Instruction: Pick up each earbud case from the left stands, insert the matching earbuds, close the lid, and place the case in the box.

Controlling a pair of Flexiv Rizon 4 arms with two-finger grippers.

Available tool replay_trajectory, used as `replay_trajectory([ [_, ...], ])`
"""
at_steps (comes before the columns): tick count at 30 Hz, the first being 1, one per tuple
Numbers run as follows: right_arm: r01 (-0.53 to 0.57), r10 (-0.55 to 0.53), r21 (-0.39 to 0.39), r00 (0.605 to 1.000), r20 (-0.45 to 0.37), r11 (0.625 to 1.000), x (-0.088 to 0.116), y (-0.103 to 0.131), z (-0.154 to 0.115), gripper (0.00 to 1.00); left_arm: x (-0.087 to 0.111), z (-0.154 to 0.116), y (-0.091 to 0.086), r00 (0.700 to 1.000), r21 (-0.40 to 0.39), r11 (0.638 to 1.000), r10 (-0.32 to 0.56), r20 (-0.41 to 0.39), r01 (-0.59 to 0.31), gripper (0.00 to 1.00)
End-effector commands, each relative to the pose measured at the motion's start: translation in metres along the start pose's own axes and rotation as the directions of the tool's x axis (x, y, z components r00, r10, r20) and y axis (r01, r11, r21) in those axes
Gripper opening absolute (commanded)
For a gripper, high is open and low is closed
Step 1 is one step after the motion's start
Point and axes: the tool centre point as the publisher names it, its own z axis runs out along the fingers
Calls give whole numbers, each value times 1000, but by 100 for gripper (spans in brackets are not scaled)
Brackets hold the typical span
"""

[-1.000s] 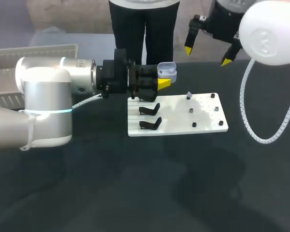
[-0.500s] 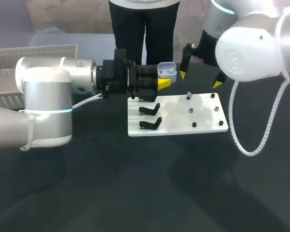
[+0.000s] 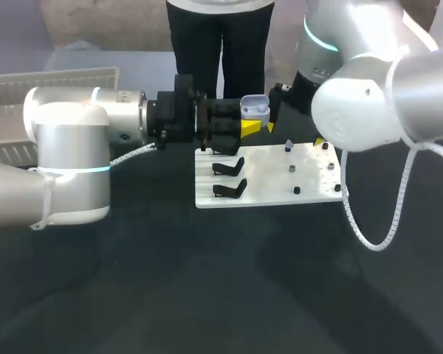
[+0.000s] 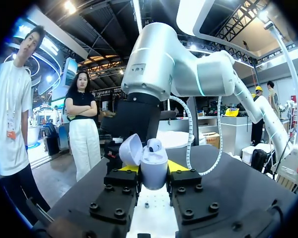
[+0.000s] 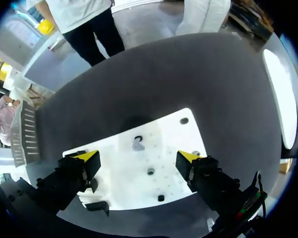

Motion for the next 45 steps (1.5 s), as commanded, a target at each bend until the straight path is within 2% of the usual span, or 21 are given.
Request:
replay_trajectory([
  [1, -15, 15, -14, 999, 42, 1000, 5, -5, 8, 100, 1, 0, -1, 1000, -6, 1000, 4, 4, -4, 0],
  [4, -35, 36, -18, 998, 44, 999, 6, -7, 15, 91, 1, 0, -1, 1000, -6, 1000, 4, 4, -4, 0],
  [6, -49, 50, -22, 998, 34, 999, 5, -7, 19, 93, 1, 0, -1, 1000, -6, 1000, 4, 4, -4, 0],
  [15, -34, 34, -19, 999, -7, 999, 6, 0, 30, 88, 1, 0, -1, 1000, -6, 1000, 4, 4, -4, 0],
  [17, -34, 33, -19, 999, -10, 999, 5, 1, 32, 83, 1, 0, -1, 1000, -6, 1000, 4, 4, -4, 0],
  [20, -35, 35, -18, 999, -11, 999, 4, 1, 34, 65, 1, 0, -1, 1000, -6, 1000, 4, 4, -4, 0],
  [23, -37, 37, -19, 999, -16, 999, 4, 3, 35, 58, 1, 0, -1, 1000, -6, 1000, 4, 4, -4, 0],
  [30, -40, 40, -23, 999, -18, 999, 3, 5, 35, 56, 1, 0, -1, 1000, -6, 1000, 4, 4, -4, 0],
  [32, -41, 41, -22, 999, -19, 999, 2, 4, 37, 51, 1, 0, -1, 1000, -6, 1000, 4, 4, -4, 0],
  [42, -55, 54, -24, 998, -26, 998, 0, 4, 40, 48, 1, 0, -1, 1000, -6, 1000, 4, 4, -4, 0],
  [45, -57, 56, -25, 998, -24, 998, -1, 4, 40, 44, 1, 0, -1, 1000, -6, 1000, 4, 4, -4, 0],
])
